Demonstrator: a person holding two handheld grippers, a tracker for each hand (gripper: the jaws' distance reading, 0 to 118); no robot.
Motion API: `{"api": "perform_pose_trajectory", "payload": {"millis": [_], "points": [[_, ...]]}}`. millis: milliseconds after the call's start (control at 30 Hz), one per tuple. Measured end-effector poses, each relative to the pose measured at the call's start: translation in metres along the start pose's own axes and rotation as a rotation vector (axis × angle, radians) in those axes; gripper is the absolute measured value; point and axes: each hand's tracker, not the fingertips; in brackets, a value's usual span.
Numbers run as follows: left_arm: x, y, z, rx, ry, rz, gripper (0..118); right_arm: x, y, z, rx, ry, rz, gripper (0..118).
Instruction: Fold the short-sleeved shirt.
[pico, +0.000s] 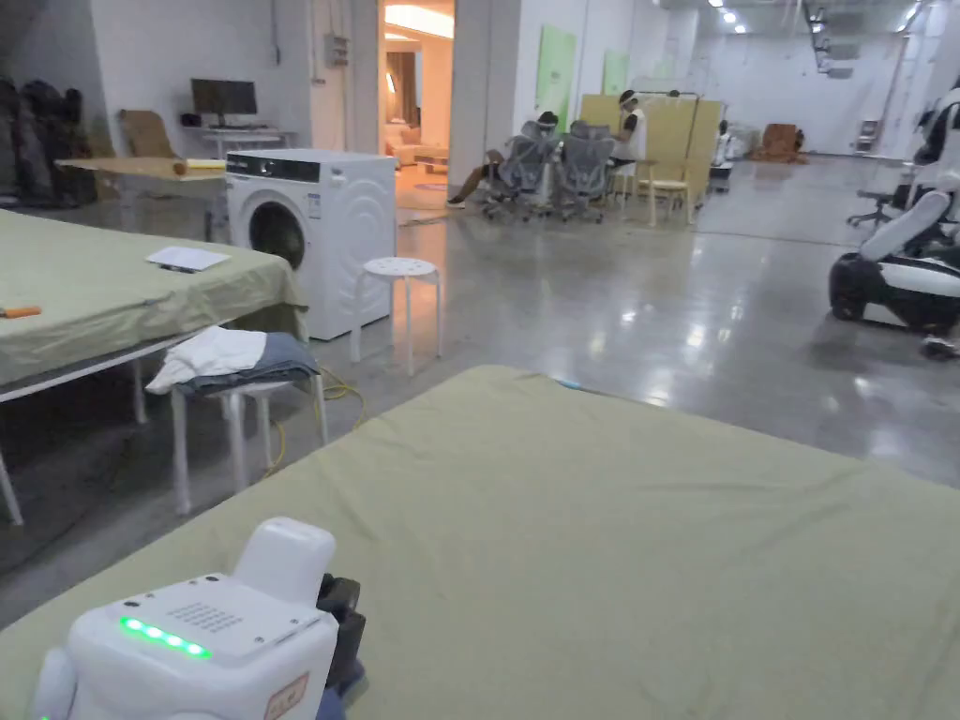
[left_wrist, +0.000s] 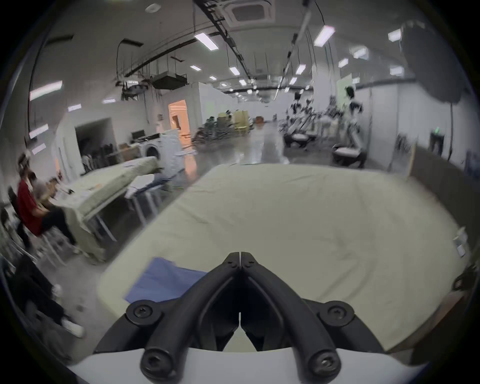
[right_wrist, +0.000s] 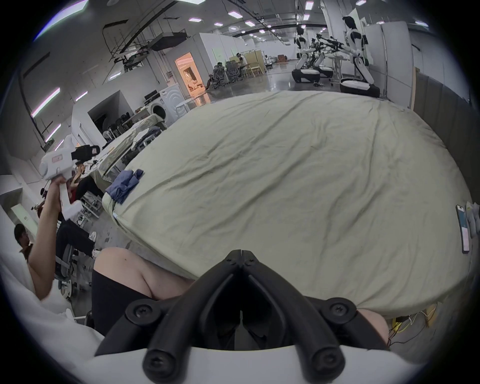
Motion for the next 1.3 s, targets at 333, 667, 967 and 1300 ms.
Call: {"api": "perform_pose_trajectory", "payload": {"millis": [333, 667, 967, 1300], "points": [[0.177, -0.008, 0.039, 0.217, -0.234, 0.005, 0, 0.012, 0.037, 0.025, 0.203, -0.148, 0.112, 0], [0.276, 0.031, 0.059, 0.340, -0.221, -0.104, 0, 0.004, 0.090, 0.049, 0.577, -0.506, 0.235, 0], [0.297, 0.047, 0.084, 0.434, -0.238, -0.113, 0, 0.007, 0.107, 0.066, 0.672, -0.558, 0.199, 0], [0.296, 0.055, 0.087, 0.443, -0.224, -0.067, 0, 0.002, 0.100, 0.064, 0.672, -0.595, 0.198, 0]]}}
